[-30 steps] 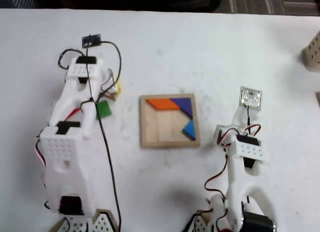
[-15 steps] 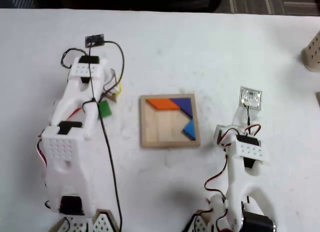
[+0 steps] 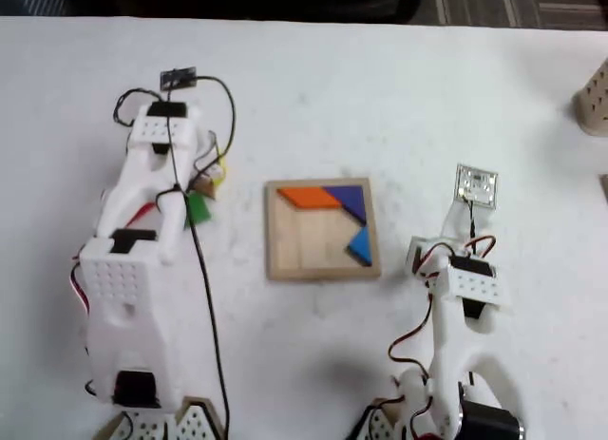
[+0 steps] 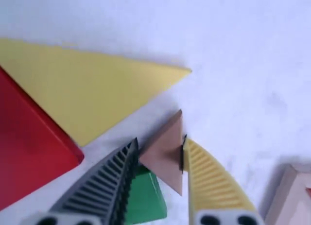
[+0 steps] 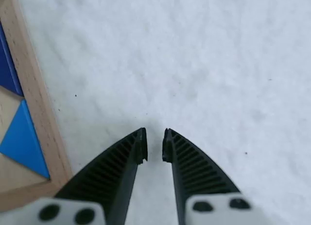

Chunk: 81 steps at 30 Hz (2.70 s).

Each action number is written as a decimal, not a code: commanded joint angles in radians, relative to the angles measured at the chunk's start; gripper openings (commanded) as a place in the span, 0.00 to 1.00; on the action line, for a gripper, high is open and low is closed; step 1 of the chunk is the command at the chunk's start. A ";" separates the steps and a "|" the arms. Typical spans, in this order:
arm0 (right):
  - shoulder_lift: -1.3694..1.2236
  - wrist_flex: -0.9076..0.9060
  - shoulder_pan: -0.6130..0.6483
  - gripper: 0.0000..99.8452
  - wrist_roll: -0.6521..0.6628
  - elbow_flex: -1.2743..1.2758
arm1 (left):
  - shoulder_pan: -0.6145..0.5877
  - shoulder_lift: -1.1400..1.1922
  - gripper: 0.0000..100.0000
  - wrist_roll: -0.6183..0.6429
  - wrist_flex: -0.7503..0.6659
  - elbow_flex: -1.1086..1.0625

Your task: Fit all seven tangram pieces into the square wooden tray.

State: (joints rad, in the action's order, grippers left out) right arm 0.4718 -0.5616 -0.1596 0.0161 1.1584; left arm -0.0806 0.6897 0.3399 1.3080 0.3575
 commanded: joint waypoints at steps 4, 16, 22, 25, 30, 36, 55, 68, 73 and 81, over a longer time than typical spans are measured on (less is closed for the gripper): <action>0.028 0.021 0.005 0.06 0.012 -0.008 | 0.024 -0.018 0.09 0.129 0.218 0.264; 0.028 0.021 0.005 0.06 0.012 -0.008 | 0.337 -0.008 0.09 0.149 0.433 0.400; 0.028 0.022 0.007 0.06 0.012 -0.008 | 0.447 0.015 0.09 0.149 0.376 0.336; 0.028 0.022 0.007 0.06 0.012 -0.008 | 0.495 0.047 0.09 0.150 0.305 0.244; 0.028 0.022 0.007 0.06 0.012 -0.008 | 0.513 0.018 0.09 0.149 0.252 0.160; 0.028 0.022 0.007 0.06 0.012 -0.008 | 0.510 -0.007 0.09 0.133 0.203 0.084; 0.028 0.022 0.007 0.06 0.012 -0.008 | 0.478 -0.458 0.07 -0.034 -0.238 -0.517; 0.028 0.022 0.007 0.06 0.012 -0.008 | 0.481 -0.506 0.18 -0.035 -0.222 -0.557; 0.028 0.022 0.007 0.06 0.012 -0.008 | 0.489 -0.555 0.06 -0.040 -0.143 -0.557; 0.028 0.022 0.007 0.06 0.012 -0.008 | 0.506 -0.559 0.02 -0.216 -0.180 -0.694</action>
State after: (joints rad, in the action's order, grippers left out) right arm 0.4718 -0.5616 -0.1596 0.0161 1.1584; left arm 0.4043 0.1880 0.1711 1.1745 -0.2823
